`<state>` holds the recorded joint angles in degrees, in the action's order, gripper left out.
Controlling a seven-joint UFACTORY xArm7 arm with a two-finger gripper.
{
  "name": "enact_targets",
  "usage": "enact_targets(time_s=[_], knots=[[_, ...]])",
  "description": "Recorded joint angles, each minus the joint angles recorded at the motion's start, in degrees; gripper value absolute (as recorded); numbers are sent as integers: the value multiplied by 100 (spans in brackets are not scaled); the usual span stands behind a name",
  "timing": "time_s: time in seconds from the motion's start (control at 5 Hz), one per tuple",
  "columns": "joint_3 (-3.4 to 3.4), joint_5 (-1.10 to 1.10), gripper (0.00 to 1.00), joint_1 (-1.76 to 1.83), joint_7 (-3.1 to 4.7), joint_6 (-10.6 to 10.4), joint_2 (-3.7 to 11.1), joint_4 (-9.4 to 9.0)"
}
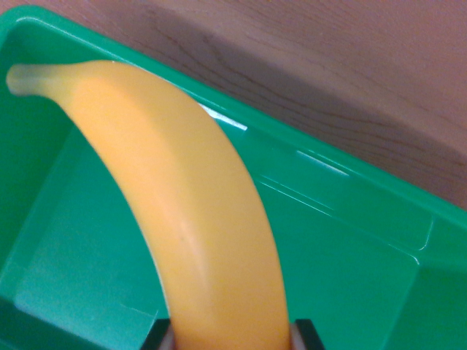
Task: Pick fruit
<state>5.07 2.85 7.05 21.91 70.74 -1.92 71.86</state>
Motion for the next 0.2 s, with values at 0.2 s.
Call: enact_targets(time_s=[0.2], knots=[[0,0,100,0,0,0,0,0]])
